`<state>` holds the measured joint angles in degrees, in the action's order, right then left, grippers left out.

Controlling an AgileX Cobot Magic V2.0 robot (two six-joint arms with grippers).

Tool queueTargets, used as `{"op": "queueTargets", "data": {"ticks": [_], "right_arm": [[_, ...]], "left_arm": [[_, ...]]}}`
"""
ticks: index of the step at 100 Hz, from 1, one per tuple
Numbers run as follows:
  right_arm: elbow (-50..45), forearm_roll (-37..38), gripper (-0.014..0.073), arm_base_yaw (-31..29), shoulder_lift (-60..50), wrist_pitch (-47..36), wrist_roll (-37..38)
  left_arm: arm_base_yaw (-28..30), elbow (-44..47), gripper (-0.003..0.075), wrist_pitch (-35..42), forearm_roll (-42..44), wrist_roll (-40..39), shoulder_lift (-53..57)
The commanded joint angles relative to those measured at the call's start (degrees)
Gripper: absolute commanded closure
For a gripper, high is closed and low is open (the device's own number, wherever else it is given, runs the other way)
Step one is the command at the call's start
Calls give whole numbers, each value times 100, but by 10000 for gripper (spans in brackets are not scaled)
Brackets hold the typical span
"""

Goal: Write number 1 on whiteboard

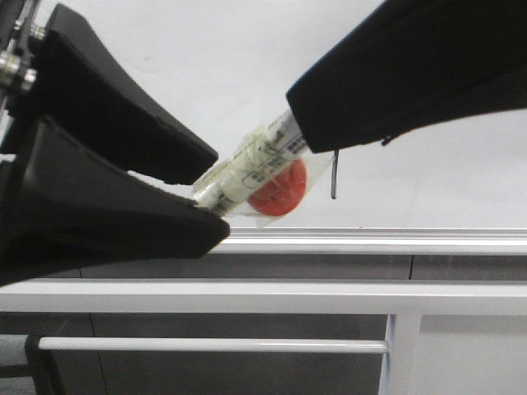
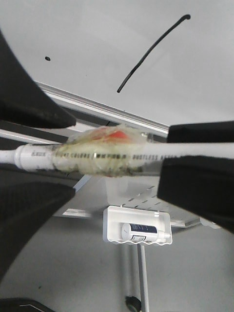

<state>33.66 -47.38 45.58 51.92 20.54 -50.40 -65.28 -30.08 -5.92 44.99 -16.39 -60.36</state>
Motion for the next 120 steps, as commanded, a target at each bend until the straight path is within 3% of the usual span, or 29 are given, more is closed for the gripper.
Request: {"op": "queueTargets", "data": {"ticks": [1,8,44,54,66,73,90,109,120], "right_arm": [[206,-160,637,-24,-23,-187,-31],[206,-160,637,-24,-23,-187,-31],[343,-169,623,-24,-23,-121,-31],[487,-169,482,-24,-23,-20,-54],[537,-169,195,-24,-23,-220,-62],[537,-169,123,-24,-23,-435,-62],[537,-143,178,-24,-117,-817,-199],[537,167,265,-24,-681,-1438,-208],[537,379,370,-24,-1080,-1604,-208]], "left_arm": [[6,-178,615,210,-13,-73,59],[6,-178,740,210,-13,-73,59],[6,-178,741,210,-13,-73,59],[6,-178,741,207,-13,-73,59],[6,-178,741,184,-13,-73,59],[6,-178,741,173,-102,-73,59],[6,-178,741,50,-542,-147,59],[6,-126,741,113,-504,-1200,59],[6,-126,741,279,-490,-1639,59]]}}
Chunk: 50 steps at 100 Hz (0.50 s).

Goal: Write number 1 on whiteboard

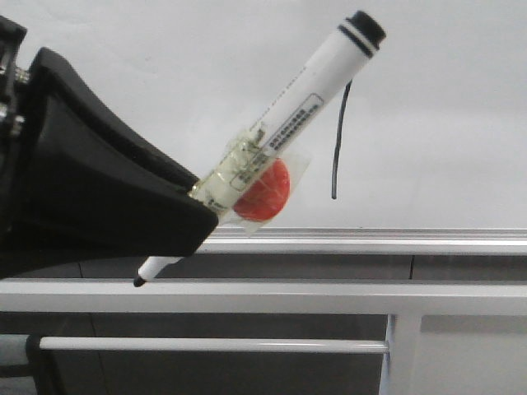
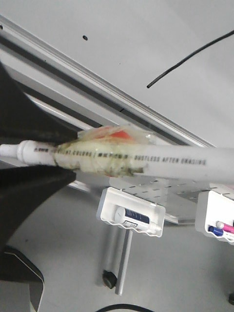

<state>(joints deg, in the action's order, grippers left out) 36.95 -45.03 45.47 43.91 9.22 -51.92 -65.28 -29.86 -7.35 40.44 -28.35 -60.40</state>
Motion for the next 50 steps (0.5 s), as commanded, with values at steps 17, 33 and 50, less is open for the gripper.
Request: {"op": "queueTargets", "data": {"ticks": [17,33,50], "right_arm": [[197,330,651,-43,-758,-323,-56],[188,443,655,-200,-1178,-124,-56],[-267,469,655,-648,-1986,-32,-56]], "left_arm": [[6,-148,741,502,-57,-991,63],[6,-148,741,523,-57,-1144,63],[6,-148,741,573,-83,-1142,63]]}}
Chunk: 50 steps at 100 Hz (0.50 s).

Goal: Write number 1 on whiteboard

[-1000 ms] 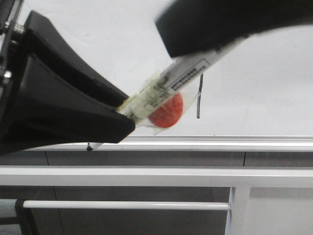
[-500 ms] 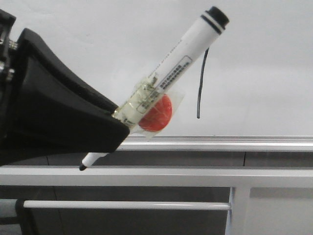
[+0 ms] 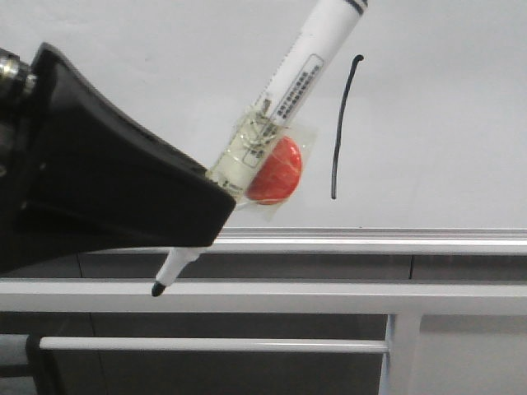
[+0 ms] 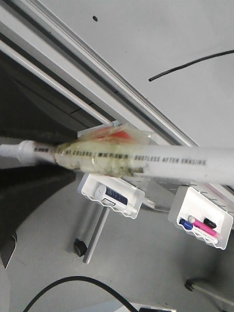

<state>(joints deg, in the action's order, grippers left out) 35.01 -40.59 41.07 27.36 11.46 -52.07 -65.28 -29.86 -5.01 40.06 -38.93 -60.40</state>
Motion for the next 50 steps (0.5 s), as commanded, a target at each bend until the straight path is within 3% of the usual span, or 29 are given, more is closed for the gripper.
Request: {"op": "queueTargets", "data": {"ticks": [1,23,50], "right_arm": [[-135,24,655,-245,-414,-256,-41],[-1255,24,655,-644,-1734,-872,-41],[-1945,13,657,-656,-2602,-889,-41]], "left_arm": [[6,-148,741,339,-45,-83,63],[6,-148,741,376,-45,-83,63],[6,-148,741,458,-59,-83,63]]}}
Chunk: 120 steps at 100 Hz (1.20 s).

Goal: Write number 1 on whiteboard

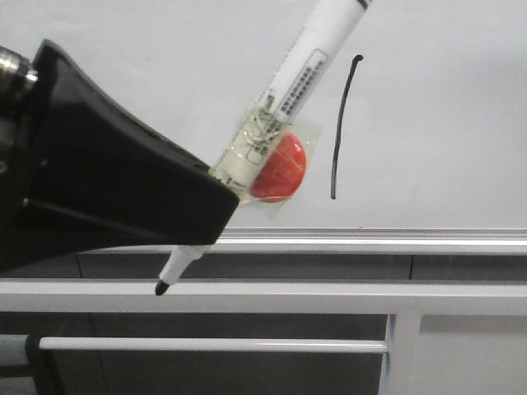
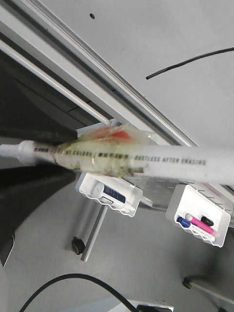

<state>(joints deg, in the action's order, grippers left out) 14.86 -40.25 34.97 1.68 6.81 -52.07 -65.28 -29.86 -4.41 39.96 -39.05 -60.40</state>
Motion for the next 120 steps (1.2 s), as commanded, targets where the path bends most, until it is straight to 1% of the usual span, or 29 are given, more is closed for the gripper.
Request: {"op": "queueTargets", "data": {"ticks": [1,83,88,90,93,95,97,98,99,106,109,112,113,114,116,120], "right_arm": [[72,-20,657,-47,-34,-424,-41],[67,-20,657,-47,-34,-435,-41],[67,-20,657,-47,-34,-435,-41],[67,-20,657,-47,-34,-435,-41],[67,-20,657,-47,-34,-435,-41],[67,-20,657,-47,-34,-435,-41],[67,-20,657,-47,-34,-435,-41],[67,-20,657,-47,-34,-435,-41],[67,-20,657,-47,-34,-435,-41],[67,-20,657,-47,-34,-435,-41],[67,-20,657,-47,-34,-435,-41],[67,-20,657,-47,-34,-435,-41],[67,-20,657,-47,-34,-435,-41],[67,-20,657,-47,-34,-435,-41],[67,-20,657,-47,-34,-435,-41],[67,-20,657,-47,-34,-435,-41]], "left_arm": [[6,-148,741,398,-50,-72,63],[6,-148,741,441,9,-72,63],[6,-148,741,486,-184,5,63],[29,-148,741,535,-305,168,63],[66,-148,741,666,-793,582,63],[80,-148,741,788,-1140,1111,63],[109,-148,741,921,-1357,1377,63],[110,-148,741,1011,-1632,1633,63],[110,-148,741,1057,-1708,1869,63],[110,-148,741,1464,-2338,2692,63],[110,-148,741,1622,-2902,3109,63],[110,-148,741,1717,-3393,3368,63],[110,-139,741,1750,-3634,3635,63],[110,-139,741,1761,-3748,3635,63],[110,-120,741,1801,-4057,3976,63],[98,-65,741,1934,-4480,4308,63]]}}
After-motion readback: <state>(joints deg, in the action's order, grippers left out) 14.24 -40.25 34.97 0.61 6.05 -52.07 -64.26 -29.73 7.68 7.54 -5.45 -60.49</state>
